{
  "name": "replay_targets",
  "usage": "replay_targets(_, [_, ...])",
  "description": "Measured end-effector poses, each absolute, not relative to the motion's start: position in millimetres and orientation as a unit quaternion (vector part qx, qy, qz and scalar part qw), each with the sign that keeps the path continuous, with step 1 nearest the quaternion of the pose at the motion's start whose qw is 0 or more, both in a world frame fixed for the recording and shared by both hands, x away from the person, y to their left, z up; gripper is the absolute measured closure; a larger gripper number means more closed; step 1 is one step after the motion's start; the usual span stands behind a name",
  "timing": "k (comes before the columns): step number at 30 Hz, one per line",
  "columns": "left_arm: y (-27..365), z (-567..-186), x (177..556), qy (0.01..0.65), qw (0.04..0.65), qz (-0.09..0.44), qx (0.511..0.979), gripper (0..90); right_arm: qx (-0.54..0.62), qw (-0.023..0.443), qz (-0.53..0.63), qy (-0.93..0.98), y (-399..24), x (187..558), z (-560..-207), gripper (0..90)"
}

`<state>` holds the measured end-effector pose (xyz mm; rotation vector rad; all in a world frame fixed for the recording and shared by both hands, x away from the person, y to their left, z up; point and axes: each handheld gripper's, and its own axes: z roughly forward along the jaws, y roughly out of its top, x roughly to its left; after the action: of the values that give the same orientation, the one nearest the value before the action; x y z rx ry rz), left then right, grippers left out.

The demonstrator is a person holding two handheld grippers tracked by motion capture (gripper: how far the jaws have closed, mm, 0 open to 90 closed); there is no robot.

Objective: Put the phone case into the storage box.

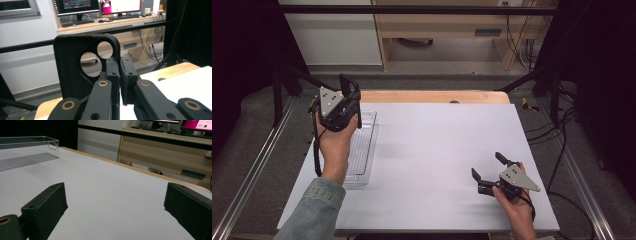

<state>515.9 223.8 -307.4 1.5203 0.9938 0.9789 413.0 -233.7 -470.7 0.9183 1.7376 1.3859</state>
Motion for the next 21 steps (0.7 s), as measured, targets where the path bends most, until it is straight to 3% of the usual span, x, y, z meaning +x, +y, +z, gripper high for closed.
replay_targets(21, [231.0, -332.4, 535.8, 0.463, 0.507, 0.382, 0.619, 86.4, 0.352, 0.356, 0.544, 0.674, -232.1, 412.3, -469.3, 5.1])
